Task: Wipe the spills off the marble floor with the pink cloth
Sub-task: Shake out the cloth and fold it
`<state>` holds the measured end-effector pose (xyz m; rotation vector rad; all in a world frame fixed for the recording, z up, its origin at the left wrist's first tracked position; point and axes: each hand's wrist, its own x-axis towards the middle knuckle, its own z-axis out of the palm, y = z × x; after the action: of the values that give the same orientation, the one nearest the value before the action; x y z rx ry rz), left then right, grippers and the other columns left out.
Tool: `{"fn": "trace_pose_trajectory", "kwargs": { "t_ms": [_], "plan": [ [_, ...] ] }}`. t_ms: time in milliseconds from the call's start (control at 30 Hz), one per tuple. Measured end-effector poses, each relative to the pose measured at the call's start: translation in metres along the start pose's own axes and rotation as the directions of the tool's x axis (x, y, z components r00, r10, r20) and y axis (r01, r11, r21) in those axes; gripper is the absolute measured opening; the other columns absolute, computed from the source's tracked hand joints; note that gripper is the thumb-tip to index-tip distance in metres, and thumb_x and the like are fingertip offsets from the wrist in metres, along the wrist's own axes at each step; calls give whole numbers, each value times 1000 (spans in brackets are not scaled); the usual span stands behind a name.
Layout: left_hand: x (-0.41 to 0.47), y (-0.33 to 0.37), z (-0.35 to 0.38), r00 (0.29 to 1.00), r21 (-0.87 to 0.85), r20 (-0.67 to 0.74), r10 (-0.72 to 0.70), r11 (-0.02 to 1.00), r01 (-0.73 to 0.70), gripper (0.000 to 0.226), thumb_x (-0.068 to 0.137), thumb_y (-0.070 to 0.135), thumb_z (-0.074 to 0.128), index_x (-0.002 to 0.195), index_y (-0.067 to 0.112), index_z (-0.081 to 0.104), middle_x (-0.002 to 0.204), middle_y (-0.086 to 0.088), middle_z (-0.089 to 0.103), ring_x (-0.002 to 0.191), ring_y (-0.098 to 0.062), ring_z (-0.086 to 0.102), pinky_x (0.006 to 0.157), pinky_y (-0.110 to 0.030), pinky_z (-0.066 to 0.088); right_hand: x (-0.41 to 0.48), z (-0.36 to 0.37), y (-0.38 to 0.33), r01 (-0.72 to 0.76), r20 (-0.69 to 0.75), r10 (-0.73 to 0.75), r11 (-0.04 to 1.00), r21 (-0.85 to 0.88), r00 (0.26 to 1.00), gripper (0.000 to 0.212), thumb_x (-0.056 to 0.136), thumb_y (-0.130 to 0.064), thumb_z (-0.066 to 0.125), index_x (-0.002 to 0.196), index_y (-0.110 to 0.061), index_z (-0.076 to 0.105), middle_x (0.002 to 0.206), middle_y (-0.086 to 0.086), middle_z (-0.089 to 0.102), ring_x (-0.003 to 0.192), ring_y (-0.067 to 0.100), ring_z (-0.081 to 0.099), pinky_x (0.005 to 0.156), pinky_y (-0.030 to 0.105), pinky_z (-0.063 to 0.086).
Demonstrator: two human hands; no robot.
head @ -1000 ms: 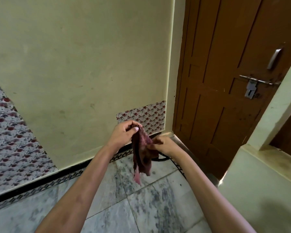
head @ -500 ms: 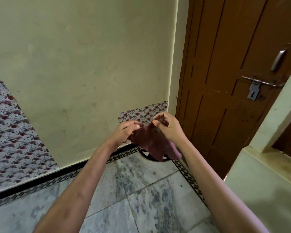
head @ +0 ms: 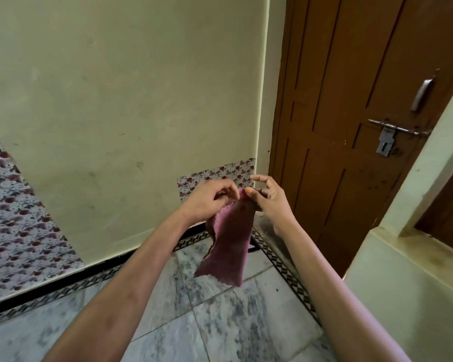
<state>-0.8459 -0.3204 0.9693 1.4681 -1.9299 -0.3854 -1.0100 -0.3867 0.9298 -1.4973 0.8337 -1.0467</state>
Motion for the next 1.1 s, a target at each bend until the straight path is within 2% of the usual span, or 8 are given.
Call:
{"fn": "trace_pose_trajectory", "kwargs": {
  "t_ms": [67,233,333,433,667,867,967,1100],
  "plan": [
    [8,8,-7,997,128,80,22,991,-32,27,85,1,58,97,21,72,99,4,70,91,-10,64,89,-29,50,-1,1,8,-43,6,43,998,45,999,17,91,-25,58,107,-29,56,109,12,64,96,21,62,72,26,53],
    [16,45,-34,988,6,148,-35,999,34,27,90,7,54,108,22,67,96,2,68,59,-3,53,51,-12,43,-8,-1,36,-53,257,29,995,88,966,59,77,-66,55,123,-29,57,126,-2,61,119,15,54,100,36,37],
    [18,59,-60,998,-160,44,-39,986,45,27,89,9,56,108,26,66,105,-1,69,83,-20,65,68,-28,58,-10,0,47,-110,326,74,990,91,943,81,64,-75,61,124,-21,58,128,2,60,120,20,54,101,38,38],
    [23,52,-80,992,-366,-45,-118,926,94,31,86,6,60,104,28,69,112,-3,67,96,-32,65,79,-43,57,-16,1,62,-239,327,156,943,232,932,91,60,-70,70,121,-6,54,118,16,63,108,35,58,95,40,46],
    [17,2,-89,933,-388,-85,-348,874,291,37,80,6,66,100,36,68,122,-3,60,95,-23,64,63,-22,54,-23,0,78,-510,384,335,564,650,860,91,37,-22,95,118,-2,57,103,15,69,85,26,68,76,37,58],
    [-4,-30,-78,890,-345,-75,-450,849,401,41,81,-1,65,115,23,63,128,-3,54,84,-16,64,54,-20,55,-18,-2,76,-509,185,555,513,691,811,29,91,-24,56,114,-9,63,106,15,70,94,31,67,79,44,56],
    [-9,-40,-72,874,-376,-94,-477,830,413,46,81,-2,66,120,21,61,131,-5,53,91,-14,62,60,-19,56,-21,0,65,-463,156,515,549,696,843,33,94,-32,50,108,-7,65,96,14,73,82,28,71,62,39,60],
    [-18,-51,-62,860,-301,-89,-503,836,458,53,80,-6,63,126,21,57,136,-3,48,97,-15,60,72,-27,58,-19,14,72,-554,102,588,670,494,802,60,86,5,56,141,-8,36,112,19,63,83,27,66,59,34,59]
  ]
}}
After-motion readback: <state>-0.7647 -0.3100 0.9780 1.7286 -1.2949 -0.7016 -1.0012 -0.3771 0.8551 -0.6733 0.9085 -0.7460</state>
